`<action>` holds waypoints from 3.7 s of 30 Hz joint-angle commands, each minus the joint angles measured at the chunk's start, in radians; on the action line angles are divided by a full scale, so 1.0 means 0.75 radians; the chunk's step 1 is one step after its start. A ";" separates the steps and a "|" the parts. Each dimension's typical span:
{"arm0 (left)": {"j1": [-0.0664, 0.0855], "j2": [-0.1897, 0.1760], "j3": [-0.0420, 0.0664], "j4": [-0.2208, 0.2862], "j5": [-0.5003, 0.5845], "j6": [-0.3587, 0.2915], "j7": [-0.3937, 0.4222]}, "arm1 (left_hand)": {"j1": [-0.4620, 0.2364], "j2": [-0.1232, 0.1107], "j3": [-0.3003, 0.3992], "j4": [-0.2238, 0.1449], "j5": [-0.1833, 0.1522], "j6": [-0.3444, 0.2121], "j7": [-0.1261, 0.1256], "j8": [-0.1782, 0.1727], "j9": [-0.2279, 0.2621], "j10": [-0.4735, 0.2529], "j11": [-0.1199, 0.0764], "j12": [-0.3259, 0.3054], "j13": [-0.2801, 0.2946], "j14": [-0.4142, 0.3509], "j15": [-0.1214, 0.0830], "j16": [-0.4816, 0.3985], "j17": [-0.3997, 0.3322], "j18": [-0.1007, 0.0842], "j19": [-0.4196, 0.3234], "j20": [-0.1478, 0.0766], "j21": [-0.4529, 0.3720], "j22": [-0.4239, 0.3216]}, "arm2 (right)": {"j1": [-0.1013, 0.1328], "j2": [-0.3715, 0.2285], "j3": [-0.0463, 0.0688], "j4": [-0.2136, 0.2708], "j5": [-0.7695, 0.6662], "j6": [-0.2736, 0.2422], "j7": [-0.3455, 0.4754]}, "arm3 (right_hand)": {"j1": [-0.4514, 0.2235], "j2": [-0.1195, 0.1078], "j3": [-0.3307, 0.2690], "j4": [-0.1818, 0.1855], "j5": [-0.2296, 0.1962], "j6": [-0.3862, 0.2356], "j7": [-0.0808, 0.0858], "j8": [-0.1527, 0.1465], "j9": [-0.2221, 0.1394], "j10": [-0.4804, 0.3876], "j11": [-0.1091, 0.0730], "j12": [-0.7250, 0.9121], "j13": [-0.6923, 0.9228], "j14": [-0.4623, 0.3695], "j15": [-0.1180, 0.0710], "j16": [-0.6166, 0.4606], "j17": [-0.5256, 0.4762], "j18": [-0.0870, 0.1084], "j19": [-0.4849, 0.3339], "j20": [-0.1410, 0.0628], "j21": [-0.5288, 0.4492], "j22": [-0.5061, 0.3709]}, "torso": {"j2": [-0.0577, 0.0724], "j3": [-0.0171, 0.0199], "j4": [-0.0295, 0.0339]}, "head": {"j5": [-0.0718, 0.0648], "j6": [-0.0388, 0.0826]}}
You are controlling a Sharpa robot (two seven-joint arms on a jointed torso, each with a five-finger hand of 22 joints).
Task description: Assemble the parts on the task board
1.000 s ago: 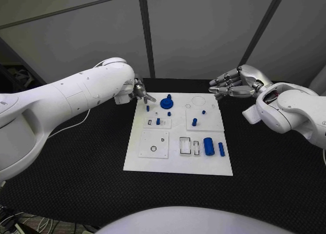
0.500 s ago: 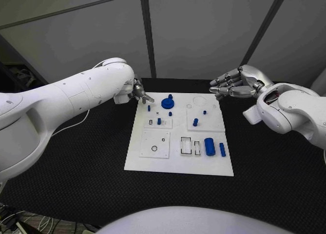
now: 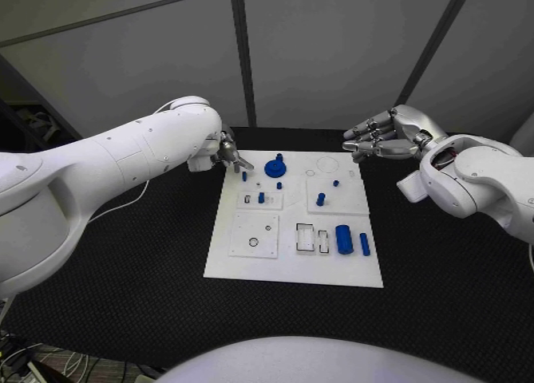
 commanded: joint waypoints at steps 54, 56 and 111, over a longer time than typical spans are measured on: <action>-0.014 -0.140 0.008 0.236 0.154 -0.110 0.045 | 0.269 0.218 0.242 -0.359 0.195 0.023 -0.014 0.041 0.101 0.046 -0.008 -0.028 0.066 0.121 -0.001 0.014 0.259 -0.063 -0.004 -0.004 -0.022 0.010 | 0.003 0.002 0.001 -0.011 0.005 0.016 0.011 | -0.003 0.028 -0.012 0.007 0.007 -0.008 0.001 -0.001 0.000 -0.009 -0.002 0.000 0.001 -0.006 0.005 -0.004 -0.006 0.014 0.016 0.005 -0.014 -0.012 | -0.001 0.0009 0.0038 | 0.000 -0.016; -0.014 -0.171 0.011 0.285 0.155 -0.139 0.044 | 0.264 0.216 0.248 -0.366 0.195 0.023 -0.015 0.042 0.107 0.047 -0.008 -0.025 0.067 0.121 -0.002 0.014 0.260 -0.063 -0.003 -0.004 -0.022 0.011 | 0.003 0.001 0.001 -0.011 0.006 0.017 0.011 | -0.003 0.028 -0.012 0.007 0.007 -0.008 0.001 -0.001 0.000 -0.009 -0.002 0.000 0.001 -0.006 0.005 -0.004 -0.006 0.014 0.016 0.005 -0.014 -0.012 | -0.002 0.0011 0.0052 | 0.002 -0.015; -0.145 -0.415 0.013 0.780 -0.071 -0.313 -0.017 | 0.183 0.199 0.319 -0.449 0.214 0.033 -0.021 0.053 0.181 0.065 -0.014 0.011 0.080 0.121 -0.009 0.013 0.258 -0.064 0.006 -0.011 -0.018 0.025 | 0.002 -0.007 0.000 -0.012 0.007 0.020 -0.002 | -0.008 0.032 -0.018 0.012 0.007 -0.008 0.001 -0.001 0.001 -0.009 -0.002 0.000 0.001 -0.006 0.006 -0.004 -0.008 0.014 0.019 0.005 -0.019 -0.017 | -0.003 0.0031 0.0152 | 0.008 -0.033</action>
